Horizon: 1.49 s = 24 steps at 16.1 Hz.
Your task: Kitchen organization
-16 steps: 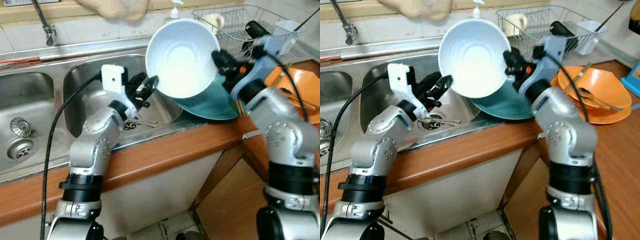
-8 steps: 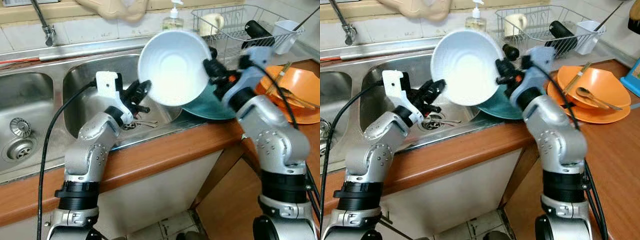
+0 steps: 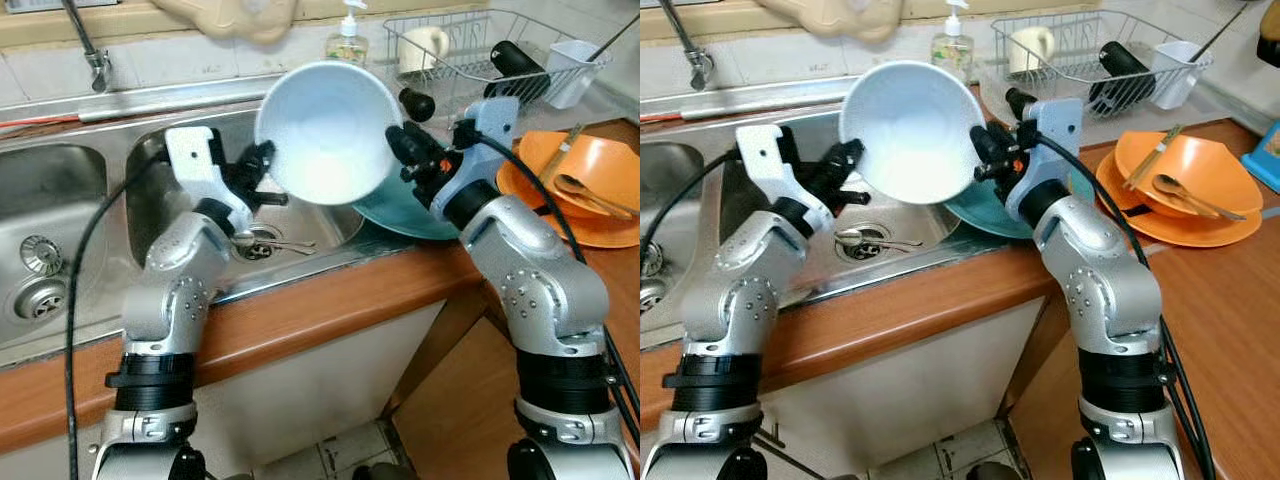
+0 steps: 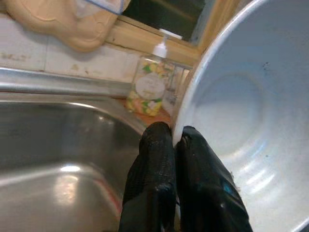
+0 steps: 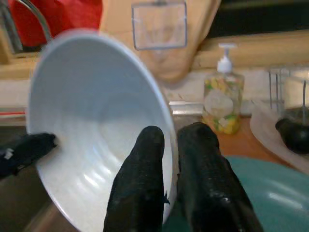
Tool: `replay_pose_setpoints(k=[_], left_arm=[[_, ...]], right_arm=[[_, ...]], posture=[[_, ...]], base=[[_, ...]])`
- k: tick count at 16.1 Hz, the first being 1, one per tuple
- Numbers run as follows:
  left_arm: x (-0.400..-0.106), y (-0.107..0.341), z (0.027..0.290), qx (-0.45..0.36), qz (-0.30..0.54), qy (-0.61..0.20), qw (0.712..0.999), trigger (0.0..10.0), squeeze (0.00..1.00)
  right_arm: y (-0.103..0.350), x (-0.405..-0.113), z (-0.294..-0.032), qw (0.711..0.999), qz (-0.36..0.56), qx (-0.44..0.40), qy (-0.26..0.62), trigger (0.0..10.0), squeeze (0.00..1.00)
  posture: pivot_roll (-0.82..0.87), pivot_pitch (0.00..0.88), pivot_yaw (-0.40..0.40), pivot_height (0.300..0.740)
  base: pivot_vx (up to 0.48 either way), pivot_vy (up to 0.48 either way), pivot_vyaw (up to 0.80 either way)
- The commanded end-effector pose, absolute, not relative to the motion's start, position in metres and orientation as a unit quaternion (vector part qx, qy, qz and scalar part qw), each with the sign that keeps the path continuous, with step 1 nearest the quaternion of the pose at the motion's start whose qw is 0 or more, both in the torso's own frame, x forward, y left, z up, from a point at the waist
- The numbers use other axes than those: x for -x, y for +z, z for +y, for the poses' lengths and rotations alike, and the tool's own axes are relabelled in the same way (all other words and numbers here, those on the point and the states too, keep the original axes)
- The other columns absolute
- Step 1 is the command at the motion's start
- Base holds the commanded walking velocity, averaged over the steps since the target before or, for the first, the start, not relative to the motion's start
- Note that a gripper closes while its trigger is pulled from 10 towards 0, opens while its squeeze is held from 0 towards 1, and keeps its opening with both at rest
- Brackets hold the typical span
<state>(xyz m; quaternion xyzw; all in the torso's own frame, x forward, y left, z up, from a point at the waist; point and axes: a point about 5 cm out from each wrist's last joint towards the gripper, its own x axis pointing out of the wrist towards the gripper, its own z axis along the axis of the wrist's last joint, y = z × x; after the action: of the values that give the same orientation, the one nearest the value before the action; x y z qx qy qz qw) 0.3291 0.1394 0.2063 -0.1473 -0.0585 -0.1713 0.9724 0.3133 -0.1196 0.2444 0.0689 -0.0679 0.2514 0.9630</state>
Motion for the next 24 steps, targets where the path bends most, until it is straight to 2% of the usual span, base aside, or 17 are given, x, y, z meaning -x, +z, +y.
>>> replay_pose_setpoints(k=[1, 4, 7, 9, 10, 11, 16, 17, 18, 19, 20, 21, 23, 24], left_arm=[[-0.332, 0.217, 0.149, 0.145, -0.081, -0.144, 0.975, 0.0, 0.0], [-0.337, 0.221, 0.162, 0.15, -0.091, -0.105, 0.979, 0.0, 0.0], [-0.343, 0.217, 0.179, 0.115, -0.084, -0.056, 0.988, 0.0, 0.0], [-0.348, 0.21, 0.192, 0.052, -0.063, -0.017, 0.997, 0.0, 0.0], [-0.351, 0.202, 0.197, -0.012, -0.039, -0.006, 0.999, 0.0, 0.0], [-0.354, 0.193, 0.198, -0.05, -0.012, -0.007, 0.999, 0.0, 0.0], [-0.367, 0.154, 0.19, -0.131, 0.091, -0.066, 0.985, 0.0, 0.0], [-0.369, 0.149, 0.186, -0.149, 0.108, -0.087, 0.979, 2.4, 0.0], [-0.37, 0.146, 0.184, -0.163, 0.122, -0.1, 0.974, 3.8, 0.0], [-0.372, 0.143, 0.182, -0.171, 0.133, -0.113, 0.97, 6.9, 0.0], [-0.372, 0.14, 0.181, -0.178, 0.145, -0.117, 0.966, 9.4, 0.0], [-0.372, 0.138, 0.181, -0.184, 0.152, -0.121, 0.963, 10.0, 0.0], [-0.372, 0.129, 0.179, -0.203, 0.181, -0.14, 0.952, 10.0, 0.0], [-0.372, 0.127, 0.177, -0.205, 0.189, -0.148, 0.949, 10.0, 0.77]], right_arm=[[0.251, -0.311, -0.118, 0.962, -0.082, -0.048, 0.257, 10.0, 0.0], [0.247, -0.31, -0.117, 0.962, -0.066, -0.014, 0.266, 10.0, 0.0], [0.238, -0.302, -0.114, 0.95, -0.034, 0.055, 0.307, 10.0, 0.0], [0.235, -0.297, -0.111, 0.941, -0.024, 0.081, 0.327, 10.0, 0.0], [0.233, -0.294, -0.109, 0.933, -0.014, 0.097, 0.345, 10.0, 0.0], [0.229, -0.29, -0.107, 0.923, 0.0, 0.117, 0.367, 10.0, 0.0], [0.212, -0.277, -0.095, 0.89, 0.048, 0.16, 0.425, 10.0, 0.0], [0.21, -0.275, -0.095, 0.885, 0.056, 0.166, 0.431, 10.0, 0.0], [0.209, -0.274, -0.095, 0.883, 0.06, 0.169, 0.433, 10.0, 0.0], [0.207, -0.274, -0.095, 0.882, 0.065, 0.172, 0.433, 10.0, 0.0], [0.206, -0.273, -0.094, 0.881, 0.069, 0.175, 0.434, 10.0, 0.0], [0.205, -0.273, -0.094, 0.88, 0.071, 0.177, 0.435, 10.0, 0.0], [0.202, -0.271, -0.094, 0.877, 0.079, 0.184, 0.436, 10.0, 0.0], [0.201, -0.271, -0.094, 0.878, 0.082, 0.186, 0.434, 10.0, 0.0]], posture=[[-0.13, 0.0, 0.027, 0.74], [-0.13, 0.0, 0.028, 0.74], [-0.14, 0.0, 0.031, 0.74], [-0.14, 0.0, 0.033, 0.74], [-0.14, 0.0, 0.034, 0.74], [-0.14, 0.0, 0.034, 0.74], [-0.15, 0.0, 0.035, 0.74], [-0.15, 0.0, 0.036, 0.74], [-0.15, 0.0, 0.037, 0.74], [-0.15, 0.0, 0.038, 0.74], [-0.15, 0.0, 0.039, 0.74], [-0.15, 0.0, 0.039, 0.74], [-0.15, 0.0, 0.041, 0.74], [-0.15, 0.0, 0.041, 0.74]], base=[[0.0, 0.0, 0.0], [0.0, 0.0, 0.0], [0.0, 0.0, 0.0], [0.0, 0.0, 0.0], [0.0, 0.0, 0.0], [0.0, 0.0, 0.0], [0.0, 0.0, 0.0], [0.0, 0.0, 0.0], [0.0, 0.0, 0.0], [0.0, 0.0, 0.0], [0.0, 0.0, 0.0], [0.0, 0.0, 0.0], [0.0, 0.0, 0.0], [0.0, 0.0, 0.0]])
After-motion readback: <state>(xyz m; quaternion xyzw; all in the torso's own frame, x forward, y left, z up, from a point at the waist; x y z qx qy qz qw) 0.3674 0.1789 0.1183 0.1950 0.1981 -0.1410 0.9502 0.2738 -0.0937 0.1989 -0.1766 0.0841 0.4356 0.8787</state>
